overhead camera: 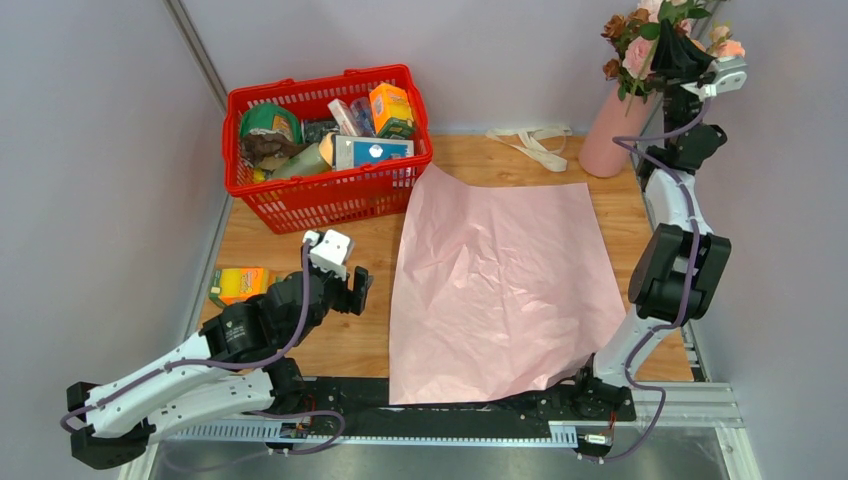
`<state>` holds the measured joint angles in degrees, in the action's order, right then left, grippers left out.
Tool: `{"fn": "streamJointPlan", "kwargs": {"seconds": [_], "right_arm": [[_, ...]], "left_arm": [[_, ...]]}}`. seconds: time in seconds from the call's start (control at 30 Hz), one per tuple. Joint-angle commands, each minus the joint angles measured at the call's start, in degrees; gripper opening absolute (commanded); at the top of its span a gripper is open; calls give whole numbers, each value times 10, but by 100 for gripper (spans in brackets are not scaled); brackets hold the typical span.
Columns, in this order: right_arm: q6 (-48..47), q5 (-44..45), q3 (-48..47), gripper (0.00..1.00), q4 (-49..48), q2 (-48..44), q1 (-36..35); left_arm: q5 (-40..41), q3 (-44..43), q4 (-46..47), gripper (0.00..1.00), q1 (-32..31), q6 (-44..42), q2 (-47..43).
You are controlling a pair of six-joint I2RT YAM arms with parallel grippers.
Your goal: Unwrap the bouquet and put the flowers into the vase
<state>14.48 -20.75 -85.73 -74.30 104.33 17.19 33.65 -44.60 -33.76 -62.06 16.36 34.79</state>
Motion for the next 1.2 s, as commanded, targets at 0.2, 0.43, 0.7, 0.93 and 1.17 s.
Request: {"fn": "streamJointPlan", "kwargs": {"seconds": [0.2, 0.43, 0.7, 0.93, 1.17], "right_arm": [[-23, -10, -146, 1, -166, 30, 8], [-24, 16, -96, 1, -166, 34, 11], [-24, 50, -23, 0, -162, 53, 12], [-31, 64, 6, 1, -91, 60, 10], [-64, 162, 106, 13, 129, -6, -22]], "left_arm": [[12, -2, 4, 78, 1, -9, -3], [15, -1, 5, 79, 1, -10, -5], [19, -1, 4, 79, 1, -12, 5], [16, -1, 7, 79, 1, -13, 5], [12, -2, 15, 79, 1, -22, 8]]}}
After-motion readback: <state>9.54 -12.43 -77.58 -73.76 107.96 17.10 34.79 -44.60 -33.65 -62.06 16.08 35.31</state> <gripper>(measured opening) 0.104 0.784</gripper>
